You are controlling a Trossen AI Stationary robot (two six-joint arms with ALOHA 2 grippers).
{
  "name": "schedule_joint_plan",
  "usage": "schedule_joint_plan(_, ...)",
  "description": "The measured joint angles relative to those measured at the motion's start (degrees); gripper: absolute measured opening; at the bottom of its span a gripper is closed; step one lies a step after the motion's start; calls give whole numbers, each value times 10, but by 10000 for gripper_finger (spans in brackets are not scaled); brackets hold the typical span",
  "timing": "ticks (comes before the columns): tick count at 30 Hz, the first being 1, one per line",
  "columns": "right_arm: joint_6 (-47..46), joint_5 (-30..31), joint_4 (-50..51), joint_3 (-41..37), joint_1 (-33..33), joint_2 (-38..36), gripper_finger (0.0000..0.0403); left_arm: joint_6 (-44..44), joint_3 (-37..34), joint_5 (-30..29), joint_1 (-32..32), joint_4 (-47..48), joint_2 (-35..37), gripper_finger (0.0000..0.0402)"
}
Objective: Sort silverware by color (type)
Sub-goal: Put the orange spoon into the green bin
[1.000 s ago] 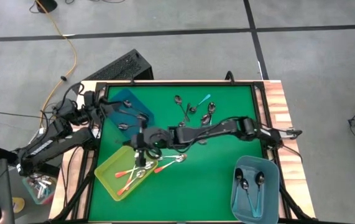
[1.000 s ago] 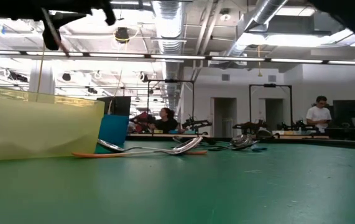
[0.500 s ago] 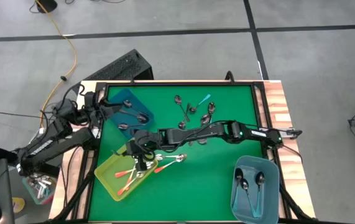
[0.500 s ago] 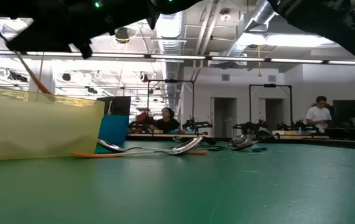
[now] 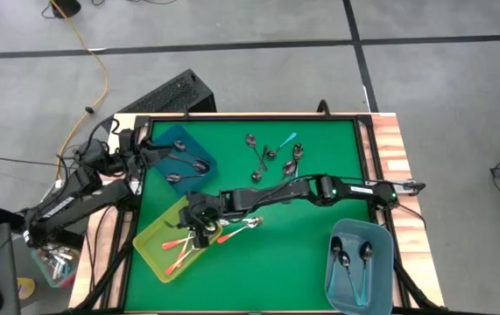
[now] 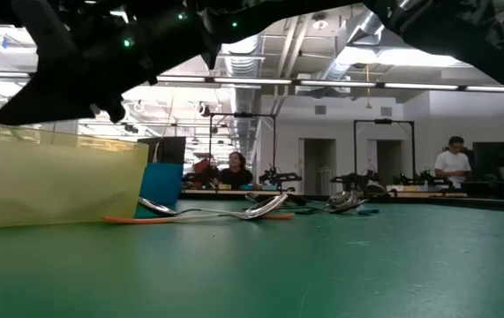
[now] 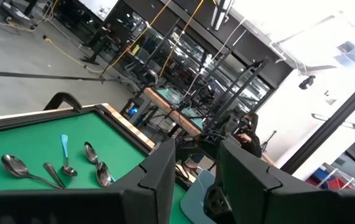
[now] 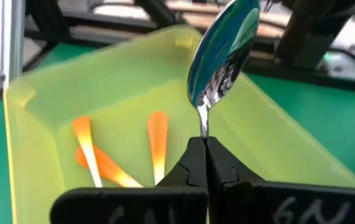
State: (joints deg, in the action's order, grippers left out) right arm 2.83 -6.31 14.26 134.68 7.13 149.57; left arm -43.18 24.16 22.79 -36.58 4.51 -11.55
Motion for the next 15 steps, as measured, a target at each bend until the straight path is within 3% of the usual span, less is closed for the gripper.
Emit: schedule_joint_plan(15, 6, 3, 52, 0, -11, 0, 1, 13, 0, 0, 0, 1, 0, 110)
